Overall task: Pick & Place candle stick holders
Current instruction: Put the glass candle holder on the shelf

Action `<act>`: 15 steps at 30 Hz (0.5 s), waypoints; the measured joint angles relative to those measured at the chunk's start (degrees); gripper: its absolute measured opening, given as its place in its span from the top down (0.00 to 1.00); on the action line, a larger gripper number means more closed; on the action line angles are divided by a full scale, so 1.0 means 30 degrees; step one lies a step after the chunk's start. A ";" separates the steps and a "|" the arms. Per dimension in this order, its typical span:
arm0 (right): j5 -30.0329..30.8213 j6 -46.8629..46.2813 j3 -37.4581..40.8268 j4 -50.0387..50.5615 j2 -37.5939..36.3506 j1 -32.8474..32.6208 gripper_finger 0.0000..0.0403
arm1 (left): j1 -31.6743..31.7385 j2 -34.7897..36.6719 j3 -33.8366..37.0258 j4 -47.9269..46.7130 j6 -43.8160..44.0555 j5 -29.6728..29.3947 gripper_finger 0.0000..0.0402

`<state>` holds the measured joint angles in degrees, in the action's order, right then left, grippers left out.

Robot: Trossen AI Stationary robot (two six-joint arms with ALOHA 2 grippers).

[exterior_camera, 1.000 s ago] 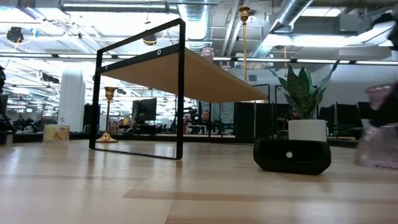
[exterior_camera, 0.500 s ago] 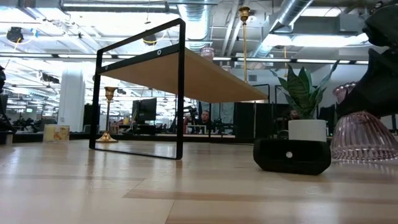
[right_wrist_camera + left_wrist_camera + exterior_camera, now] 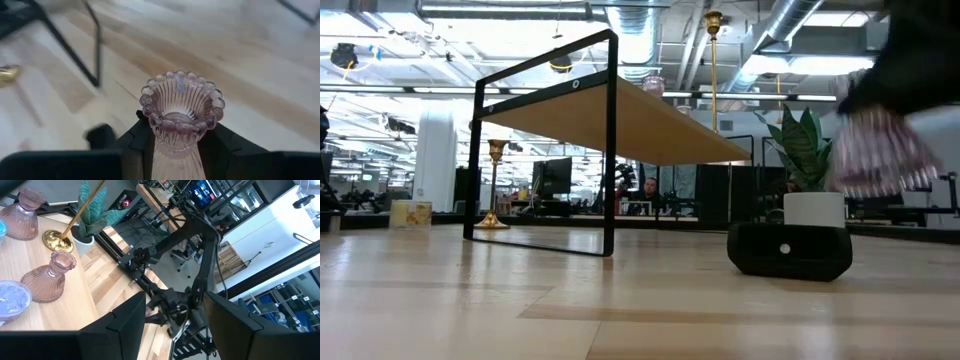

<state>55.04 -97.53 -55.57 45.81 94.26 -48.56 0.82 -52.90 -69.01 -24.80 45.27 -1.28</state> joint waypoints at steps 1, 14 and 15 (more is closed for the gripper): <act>0.0188 0.0732 -0.0268 -0.0004 -0.0324 0.0161 0.75 | 0.0000 -0.0002 0.0000 0.0000 -0.0004 0.0086 0.50; -0.1479 2.4053 -0.4147 -0.9021 -0.2944 0.6353 0.75 | 0.0000 0.0004 0.0000 0.0000 -0.0009 0.0161 0.50; -0.2351 2.5467 -0.4154 -1.0287 -0.2941 0.6955 0.75 | 0.0000 0.0004 0.0000 0.0000 -0.0012 0.0161 0.50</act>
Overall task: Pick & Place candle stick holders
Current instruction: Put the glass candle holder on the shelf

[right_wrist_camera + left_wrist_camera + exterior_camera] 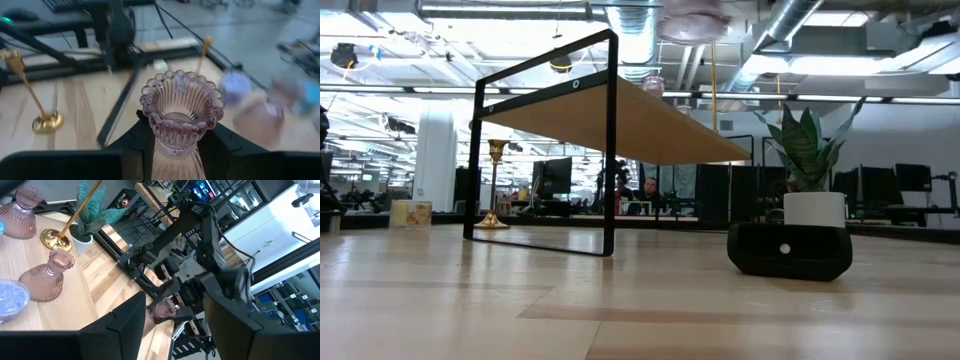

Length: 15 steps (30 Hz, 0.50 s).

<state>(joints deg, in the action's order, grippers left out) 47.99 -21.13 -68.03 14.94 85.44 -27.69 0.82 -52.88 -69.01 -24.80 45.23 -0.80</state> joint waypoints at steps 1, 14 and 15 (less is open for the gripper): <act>-0.0817 0.1189 0.0000 -0.1000 0.0019 0.0567 0.75 | 0.0000 0.0000 0.0000 0.0000 0.0000 0.0000 0.50; -0.5687 0.6179 0.0000 -0.3785 0.0107 0.4540 0.75 | 0.0000 0.0000 0.0000 0.0158 -0.0495 0.0005 0.50; -0.5724 0.6442 -0.0001 -0.4243 0.0404 0.4678 0.75 | 0.0000 0.0000 0.0000 0.0181 -0.0495 0.0000 0.50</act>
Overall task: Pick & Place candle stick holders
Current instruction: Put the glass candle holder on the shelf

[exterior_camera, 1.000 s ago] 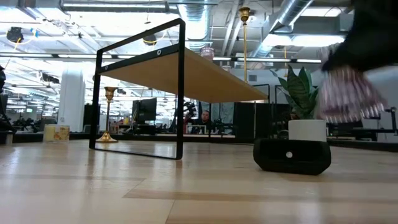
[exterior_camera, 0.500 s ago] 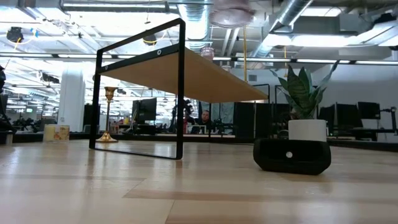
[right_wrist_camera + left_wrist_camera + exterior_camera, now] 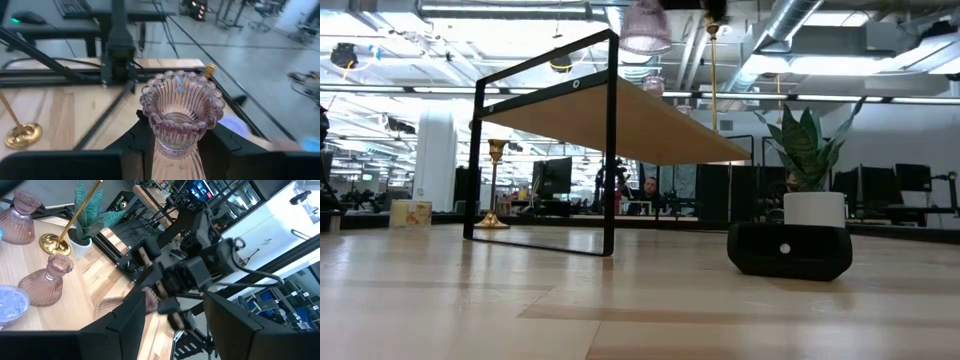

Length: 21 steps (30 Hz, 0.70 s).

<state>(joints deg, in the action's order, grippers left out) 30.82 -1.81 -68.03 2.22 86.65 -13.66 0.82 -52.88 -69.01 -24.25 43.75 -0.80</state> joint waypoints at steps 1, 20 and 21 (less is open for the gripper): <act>-0.0260 0.0260 -0.0021 -0.0745 0.0309 0.0204 0.75 | 0.0000 0.0000 0.0000 0.0071 0.0000 0.0000 0.50; -0.3583 0.1684 -0.2915 -0.2542 0.5509 0.1380 0.75 | 0.0000 0.0750 -0.0007 0.0636 0.0219 0.0000 0.50; -0.3827 0.1656 -0.3037 -0.2506 0.5624 0.1387 0.75 | 0.0000 0.0790 -0.0007 0.0591 0.0213 -0.0007 0.50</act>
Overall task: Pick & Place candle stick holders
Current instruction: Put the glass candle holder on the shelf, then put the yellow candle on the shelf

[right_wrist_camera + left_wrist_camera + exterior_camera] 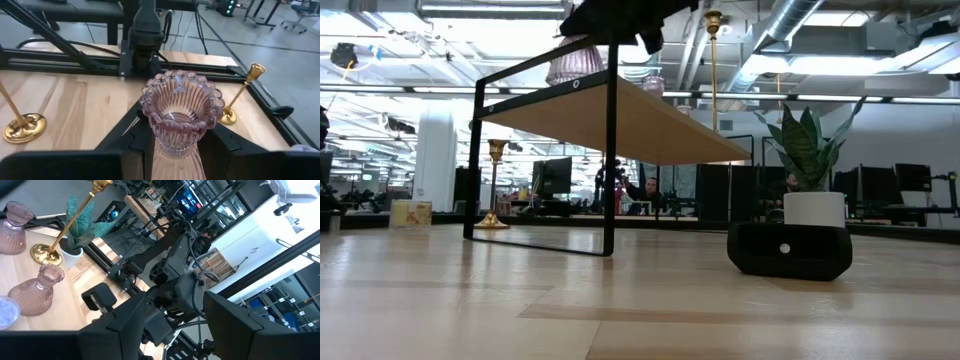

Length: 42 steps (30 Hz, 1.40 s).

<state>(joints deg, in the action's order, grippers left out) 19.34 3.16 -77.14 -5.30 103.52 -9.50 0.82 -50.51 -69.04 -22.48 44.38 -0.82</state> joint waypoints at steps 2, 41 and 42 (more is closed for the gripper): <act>-0.0033 0.0000 -0.0103 0.0058 0.0263 0.0064 0.75 | 0.0000 0.0068 0.0000 0.0103 0.0006 0.0003 0.50; -0.0494 -0.2113 -0.1669 0.3908 -0.2320 0.0355 0.28 | 0.0000 0.0300 0.0000 -0.4762 -0.3397 -0.4087 0.50; -0.0484 -0.2070 -0.1975 0.4707 -0.2745 0.0298 0.28 | 0.0000 0.0318 0.0000 -0.6371 -0.3346 -0.5071 0.50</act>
<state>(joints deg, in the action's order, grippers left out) 17.88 -3.05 -83.07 8.82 95.29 -8.60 0.82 -49.56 -69.04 -41.59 34.35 -16.03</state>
